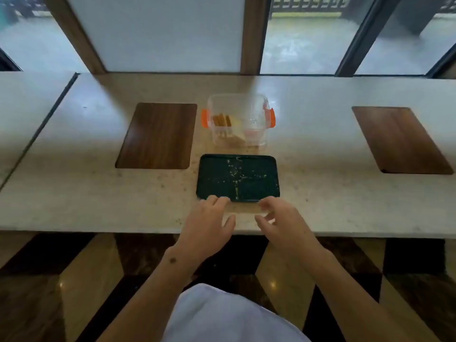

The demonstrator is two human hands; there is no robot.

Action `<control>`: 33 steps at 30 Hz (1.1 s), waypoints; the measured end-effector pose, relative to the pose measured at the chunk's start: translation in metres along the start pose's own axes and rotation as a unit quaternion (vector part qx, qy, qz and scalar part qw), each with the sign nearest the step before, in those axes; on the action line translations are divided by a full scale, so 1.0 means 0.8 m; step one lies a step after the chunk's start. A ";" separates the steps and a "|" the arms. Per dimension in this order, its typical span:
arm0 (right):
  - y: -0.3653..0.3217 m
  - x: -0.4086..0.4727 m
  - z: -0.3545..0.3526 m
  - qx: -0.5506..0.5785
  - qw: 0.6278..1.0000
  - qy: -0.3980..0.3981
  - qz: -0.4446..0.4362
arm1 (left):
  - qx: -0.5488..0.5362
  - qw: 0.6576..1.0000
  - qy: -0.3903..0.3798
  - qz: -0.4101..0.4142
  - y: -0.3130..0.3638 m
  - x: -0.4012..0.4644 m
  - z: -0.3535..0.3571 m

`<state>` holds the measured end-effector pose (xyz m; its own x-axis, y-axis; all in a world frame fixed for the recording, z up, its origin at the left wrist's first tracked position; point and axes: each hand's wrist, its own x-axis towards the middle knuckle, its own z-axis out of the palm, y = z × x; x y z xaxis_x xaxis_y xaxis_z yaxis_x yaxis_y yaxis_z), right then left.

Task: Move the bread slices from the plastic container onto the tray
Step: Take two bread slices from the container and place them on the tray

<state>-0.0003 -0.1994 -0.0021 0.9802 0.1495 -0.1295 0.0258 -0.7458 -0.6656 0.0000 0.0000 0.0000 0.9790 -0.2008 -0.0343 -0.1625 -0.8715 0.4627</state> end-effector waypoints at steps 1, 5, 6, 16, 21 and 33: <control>-0.003 0.014 0.001 0.007 1.000 0.001 0.002 | -0.010 1.000 -0.004 0.001 -0.010 0.015 -0.002; -0.017 0.067 0.001 -0.005 1.000 -0.013 0.026 | -0.039 0.999 -0.029 -0.004 -0.039 0.070 -0.013; -0.020 0.080 0.000 -0.002 0.999 -0.013 0.033 | -0.045 0.998 -0.035 0.002 -0.043 0.083 -0.015; -0.023 0.235 -0.034 -0.010 0.998 -0.050 0.033 | -0.034 0.997 -0.051 -0.039 -0.069 0.229 -0.058; -0.018 0.355 -0.065 -0.017 0.999 -0.027 0.012 | 0.024 0.998 0.000 -0.062 -0.057 0.352 -0.096; 0.018 0.525 -0.007 -0.051 0.979 -0.160 0.120 | -0.080 0.962 -0.086 -0.246 -0.082 0.497 -0.017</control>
<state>0.4132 -0.1508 -0.0621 0.8498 0.1451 -0.5068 -0.1620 -0.8429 -0.5130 0.4013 -0.0168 -0.0318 0.8953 0.1355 -0.4244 0.3501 -0.8030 0.4822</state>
